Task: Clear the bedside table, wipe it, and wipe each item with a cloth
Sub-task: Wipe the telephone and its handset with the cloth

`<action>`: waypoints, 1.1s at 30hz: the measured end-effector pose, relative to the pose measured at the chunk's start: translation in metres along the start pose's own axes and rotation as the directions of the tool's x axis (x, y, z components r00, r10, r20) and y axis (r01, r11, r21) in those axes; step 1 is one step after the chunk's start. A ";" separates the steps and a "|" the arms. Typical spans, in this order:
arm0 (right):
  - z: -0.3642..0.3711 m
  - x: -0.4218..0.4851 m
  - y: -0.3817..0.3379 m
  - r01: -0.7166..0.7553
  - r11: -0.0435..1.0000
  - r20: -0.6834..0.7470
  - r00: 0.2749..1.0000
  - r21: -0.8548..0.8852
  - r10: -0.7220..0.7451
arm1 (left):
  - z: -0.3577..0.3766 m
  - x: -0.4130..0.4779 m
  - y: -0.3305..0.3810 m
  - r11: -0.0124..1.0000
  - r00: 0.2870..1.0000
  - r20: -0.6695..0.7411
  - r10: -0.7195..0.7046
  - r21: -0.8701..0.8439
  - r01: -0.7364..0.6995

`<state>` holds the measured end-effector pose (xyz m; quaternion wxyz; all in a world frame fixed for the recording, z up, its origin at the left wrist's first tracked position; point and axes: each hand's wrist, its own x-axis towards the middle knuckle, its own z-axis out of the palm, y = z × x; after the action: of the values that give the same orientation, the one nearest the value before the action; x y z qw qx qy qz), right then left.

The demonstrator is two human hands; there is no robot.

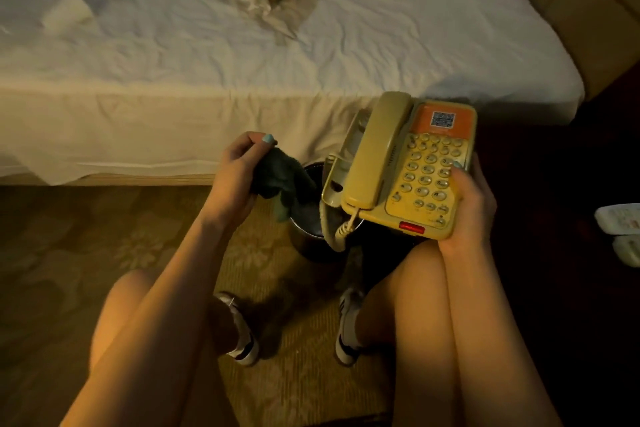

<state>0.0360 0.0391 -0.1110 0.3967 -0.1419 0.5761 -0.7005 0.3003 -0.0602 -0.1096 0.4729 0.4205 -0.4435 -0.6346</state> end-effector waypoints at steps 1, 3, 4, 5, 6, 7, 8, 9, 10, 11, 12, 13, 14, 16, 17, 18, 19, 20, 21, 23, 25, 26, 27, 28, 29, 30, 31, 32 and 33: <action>0.002 -0.004 0.002 -0.003 1.000 0.022 1.000 0.029 0.002 | 0.000 -0.004 0.006 0.997 1.000 0.023 0.019 -0.081 -0.017; 0.008 -0.010 0.002 0.002 1.000 0.065 0.998 0.012 -0.003 | 0.002 -0.010 0.011 0.972 0.997 0.075 0.018 -0.237 0.000; 0.012 -0.013 0.002 -0.004 1.000 0.077 0.997 0.002 0.004 | 0.005 -0.014 0.011 0.952 0.994 0.112 0.003 -0.303 0.031; 0.015 -0.014 0.004 -0.008 1.000 0.084 0.996 -0.007 0.009 | 0.009 -0.017 0.009 0.937 0.989 0.144 -0.016 -0.343 0.066; 0.017 -0.015 0.006 -0.012 1.000 0.090 0.996 -0.007 0.012 | 0.012 -0.019 0.005 0.936 0.987 0.156 -0.037 -0.340 0.089; 0.020 -0.015 0.008 -0.024 1.000 0.103 0.994 0.004 0.024 | 0.016 -0.020 0.002 0.957 0.990 0.130 -0.058 -0.275 0.092; 0.023 -0.015 0.009 -0.032 0.999 0.110 0.993 -0.001 0.032 | 0.019 -0.021 -0.001 0.982 0.994 0.078 -0.072 -0.168 0.084; 0.026 -0.016 0.010 -0.035 0.999 0.114 0.993 -0.003 0.035 | 0.021 -0.021 -0.004 0.997 0.998 0.017 -0.062 -0.037 0.062; 0.028 -0.016 0.011 -0.041 0.999 0.121 0.992 -0.003 0.041 | 0.023 -0.021 -0.008 0.996 0.999 -0.036 -0.026 0.083 0.029; 0.031 -0.016 0.013 -0.049 0.999 0.123 0.991 0.002 0.048 | 0.023 -0.022 -0.010 0.980 0.996 -0.079 0.032 0.196 -0.016; 0.033 -0.016 0.014 -0.054 0.999 0.126 0.991 0.005 0.053 | 0.022 -0.022 -0.013 0.939 0.987 -0.098 0.126 0.332 -0.086; 0.034 -0.015 0.015 -0.060 0.998 0.129 0.990 0.017 0.058 | 0.019 -0.021 -0.015 0.862 0.970 -0.077 0.232 0.478 -0.168; 0.035 -0.014 0.017 -0.067 0.997 0.128 0.990 0.026 0.063 | 0.017 -0.021 -0.016 0.777 0.951 -0.020 0.310 0.582 -0.241; 0.036 -0.013 0.020 -0.070 0.996 0.137 0.989 0.052 0.062 | 0.011 -0.019 -0.018 0.752 0.947 0.071 0.314 0.590 -0.294; 0.037 -0.013 0.021 -0.070 0.995 0.144 0.988 0.070 0.060 | 0.009 -0.019 -0.020 0.781 0.951 0.098 0.293 0.549 -0.298; 0.037 -0.013 0.022 -0.071 0.994 0.152 0.987 0.082 0.058 | 0.007 -0.019 -0.022 0.804 0.952 0.109 0.286 0.513 -0.300; 0.037 -0.013 0.022 -0.075 0.993 0.161 0.985 0.091 0.060 | 0.007 -0.019 -0.022 0.814 0.952 0.112 0.285 0.497 -0.302; 0.036 -0.012 0.022 -0.077 0.993 0.176 0.983 0.094 0.060 | 0.005 -0.018 -0.024 0.834 0.958 0.097 0.270 0.474 -0.283; 0.035 -0.012 0.022 -0.080 0.992 0.188 0.980 0.093 0.061 | 0.004 -0.017 -0.025 0.850 0.964 0.082 0.254 0.457 -0.263; 0.033 -0.010 0.022 -0.082 0.993 0.197 0.978 0.082 0.065 | 0.000 -0.012 -0.027 0.854 0.972 0.076 0.223 0.465 -0.232; 0.031 -0.007 0.022 -0.084 0.994 0.194 0.979 0.067 0.070 | -0.002 -0.011 -0.030 0.845 0.973 0.131 0.188 0.485 -0.228; 0.030 -0.006 0.022 -0.086 0.995 0.187 0.980 0.059 0.073 | -0.002 -0.010 -0.033 0.852 0.975 0.157 0.155 0.479 -0.212; 0.029 -0.005 0.022 -0.085 0.995 0.177 0.981 0.051 0.074 | -0.001 -0.010 -0.035 0.869 0.977 0.186 0.108 0.460 -0.184; 0.028 -0.004 0.021 -0.082 0.996 0.170 0.983 0.040 0.074 | 0.000 -0.010 -0.036 0.888 0.974 0.218 0.062 0.433 -0.154; 0.027 -0.003 0.021 -0.083 0.996 0.162 0.984 0.033 0.076 | 0.000 -0.011 -0.037 0.902 0.967 0.252 0.022 0.412 -0.128; 0.026 -0.002 0.021 -0.088 0.996 0.157 0.984 0.033 0.082 | 0.000 -0.011 -0.036 0.902 0.961 0.277 -0.008 0.416 -0.113; 0.025 -0.001 0.022 -0.091 0.995 0.152 0.985 0.037 0.085 | -0.001 -0.011 -0.034 0.899 0.953 0.301 -0.030 0.426 -0.106; 0.024 0.000 0.022 -0.092 0.995 0.147 0.985 0.042 0.085 | -0.003 -0.011 -0.033 0.897 0.947 0.319 -0.046 0.430 -0.102; 0.023 0.002 0.021 -0.087 0.995 0.138 0.987 0.050 0.080 | -0.004 -0.012 -0.032 0.898 0.942 0.331 -0.059 0.429 -0.095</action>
<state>0.0580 0.0216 -0.1241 0.4676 -0.1538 0.5336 -0.6877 0.2990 -0.0435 -0.1398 0.2892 0.3977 -0.6530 -0.5760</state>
